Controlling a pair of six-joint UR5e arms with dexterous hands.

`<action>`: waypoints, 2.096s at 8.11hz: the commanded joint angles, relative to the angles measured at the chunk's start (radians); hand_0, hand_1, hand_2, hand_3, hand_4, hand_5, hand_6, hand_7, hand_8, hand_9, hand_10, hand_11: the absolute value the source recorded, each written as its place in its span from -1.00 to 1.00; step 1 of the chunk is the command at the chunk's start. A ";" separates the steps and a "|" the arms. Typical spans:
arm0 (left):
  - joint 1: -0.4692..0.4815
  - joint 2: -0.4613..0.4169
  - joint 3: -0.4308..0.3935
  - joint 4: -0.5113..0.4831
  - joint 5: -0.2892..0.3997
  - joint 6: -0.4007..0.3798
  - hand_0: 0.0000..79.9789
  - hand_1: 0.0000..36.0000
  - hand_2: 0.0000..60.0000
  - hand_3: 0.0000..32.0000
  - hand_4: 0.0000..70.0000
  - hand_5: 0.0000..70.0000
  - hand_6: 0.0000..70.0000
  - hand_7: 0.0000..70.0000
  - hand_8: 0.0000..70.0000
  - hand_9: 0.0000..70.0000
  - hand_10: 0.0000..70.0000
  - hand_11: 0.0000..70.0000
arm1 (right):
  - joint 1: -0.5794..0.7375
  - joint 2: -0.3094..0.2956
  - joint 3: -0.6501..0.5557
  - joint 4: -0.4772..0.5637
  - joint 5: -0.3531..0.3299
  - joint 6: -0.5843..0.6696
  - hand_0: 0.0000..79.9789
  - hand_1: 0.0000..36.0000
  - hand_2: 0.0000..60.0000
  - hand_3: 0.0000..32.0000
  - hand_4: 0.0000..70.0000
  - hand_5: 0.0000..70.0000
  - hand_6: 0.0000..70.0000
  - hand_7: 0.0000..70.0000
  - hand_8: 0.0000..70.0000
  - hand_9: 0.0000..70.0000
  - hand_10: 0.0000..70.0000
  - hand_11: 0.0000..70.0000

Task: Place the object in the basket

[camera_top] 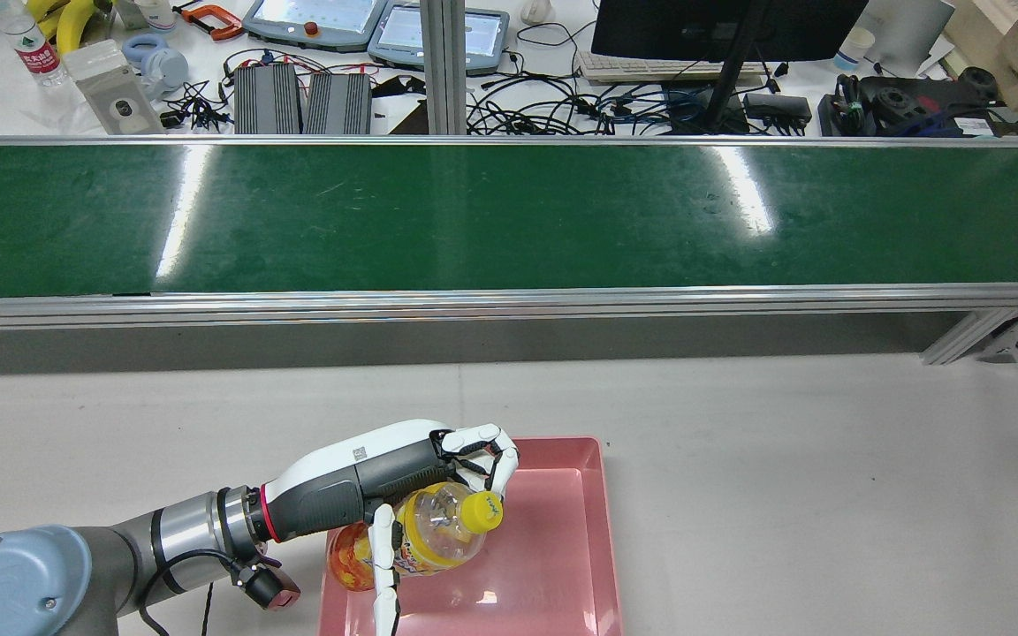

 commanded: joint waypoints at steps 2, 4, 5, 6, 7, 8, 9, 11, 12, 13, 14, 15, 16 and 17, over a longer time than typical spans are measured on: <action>0.013 0.008 0.002 -0.121 0.006 -0.012 0.44 -1.00 -1.00 -1.00 -0.34 0.80 -0.50 0.21 0.01 0.47 0.18 0.68 | 0.000 0.000 0.000 0.000 0.000 0.000 -1.00 -1.00 -1.00 -1.00 -1.00 -1.00 -1.00 -1.00 -1.00 -1.00 -1.00 -1.00; 0.013 0.012 0.002 -0.157 0.007 -0.013 0.34 -1.00 -1.00 -0.66 -0.52 0.15 -0.77 -0.47 -0.48 -0.24 -0.35 -0.03 | 0.000 0.000 0.000 0.000 0.000 0.000 -1.00 -1.00 -1.00 -1.00 -1.00 -1.00 -1.00 -1.00 -1.00 -1.00 -1.00 -1.00; 0.012 0.014 0.004 -0.176 0.007 -0.016 0.32 -1.00 -1.00 -0.54 -0.59 -0.09 -0.86 -0.68 -0.68 -0.56 -0.59 -0.38 | 0.000 0.000 0.000 0.000 0.000 0.000 -1.00 -1.00 -1.00 -1.00 -1.00 -1.00 -1.00 -1.00 -1.00 -1.00 -1.00 -1.00; 0.016 0.015 0.007 -0.203 0.007 -0.015 0.31 -1.00 -1.00 -0.52 -0.62 -0.39 -0.87 -0.77 -0.84 -0.79 -0.71 -0.55 | 0.000 0.000 0.000 0.000 0.000 0.000 -1.00 -1.00 -1.00 -1.00 -1.00 -1.00 -1.00 -1.00 -1.00 -1.00 -1.00 -1.00; 0.016 0.015 0.007 -0.217 0.007 -0.016 0.33 -1.00 -1.00 -0.52 -0.67 -0.55 -0.86 -0.81 -0.94 -0.94 -0.77 -0.63 | 0.000 0.000 0.000 0.000 0.000 0.000 -1.00 -1.00 -1.00 -1.00 -1.00 -1.00 -1.00 -1.00 -1.00 -1.00 -1.00 -1.00; 0.016 0.014 0.008 -0.225 0.007 -0.030 0.33 -1.00 -1.00 -0.51 -0.68 -0.60 -0.87 -0.82 -0.97 -0.98 -0.78 -0.65 | 0.000 0.000 0.000 0.000 0.000 0.000 -1.00 -1.00 -1.00 -1.00 -1.00 -1.00 -1.00 -1.00 -1.00 -1.00 -1.00 -1.00; 0.015 0.014 0.008 -0.232 0.004 -0.059 0.32 -1.00 -1.00 -0.59 -0.67 -0.59 -0.87 -0.82 -0.97 -0.97 -0.80 -0.68 | 0.000 0.000 0.000 0.000 0.000 0.000 -1.00 -1.00 -1.00 -1.00 -1.00 -1.00 -1.00 -1.00 -1.00 -1.00 -1.00 -1.00; -0.006 0.014 0.008 -0.229 -0.002 -0.129 0.35 -0.90 -1.00 -0.81 -0.57 -0.45 -0.84 -0.80 -0.86 -0.81 -0.78 -0.65 | 0.000 0.000 0.000 0.000 0.000 0.000 -1.00 -1.00 -1.00 -1.00 -1.00 -1.00 -1.00 -1.00 -1.00 -1.00 -1.00 -1.00; -0.028 0.014 0.013 -0.219 -0.002 -0.160 0.37 -0.88 -1.00 -0.86 -0.54 -0.43 -0.83 -0.80 -0.86 -0.81 -0.77 -0.63 | 0.000 0.000 0.000 0.000 0.000 0.000 -1.00 -1.00 -1.00 -1.00 -1.00 -1.00 -1.00 -1.00 -1.00 -1.00 -1.00 -1.00; -0.105 0.011 0.011 -0.185 0.000 -0.201 0.37 -0.87 -1.00 -0.93 -0.51 -0.39 -0.83 -0.80 -0.85 -0.79 -0.77 -0.63 | 0.000 0.000 0.000 0.000 0.000 0.000 -1.00 -1.00 -1.00 -1.00 -1.00 -1.00 -1.00 -1.00 -1.00 -1.00 -1.00 -1.00; -0.176 0.008 0.014 -0.165 0.001 -0.252 0.37 -0.85 -1.00 -0.93 -0.50 -0.38 -0.83 -0.81 -0.84 -0.78 -0.77 -0.63 | 0.000 0.000 0.000 0.000 0.000 0.000 -1.00 -1.00 -1.00 -1.00 -1.00 -1.00 -1.00 -1.00 -1.00 -1.00 -1.00 -1.00; -0.263 0.006 0.011 -0.116 0.003 -0.289 0.39 -0.84 -1.00 -0.98 -0.47 -0.36 -0.83 -0.82 -0.84 -0.79 -0.77 -0.63 | 0.000 -0.001 0.000 0.000 0.000 0.000 -1.00 -1.00 -1.00 -1.00 -1.00 -1.00 -1.00 -1.00 -1.00 -1.00 -1.00 -1.00; -0.369 0.003 0.007 -0.060 0.007 -0.304 0.41 -0.82 -1.00 -1.00 -0.44 -0.35 -0.84 -0.83 -0.84 -0.79 -0.77 -0.64 | 0.000 0.000 0.000 0.000 0.000 0.000 -1.00 -1.00 -1.00 -1.00 -1.00 -1.00 -1.00 -1.00 -1.00 -1.00 -1.00 -1.00; -0.478 0.005 0.007 -0.023 0.007 -0.308 0.44 -0.77 -1.00 -1.00 -0.41 -0.34 -0.84 -0.83 -0.83 -0.77 -0.79 -0.65 | 0.000 0.000 0.000 0.000 0.000 0.000 -1.00 -1.00 -1.00 -1.00 -1.00 -1.00 -1.00 -1.00 -1.00 -1.00 -1.00 -1.00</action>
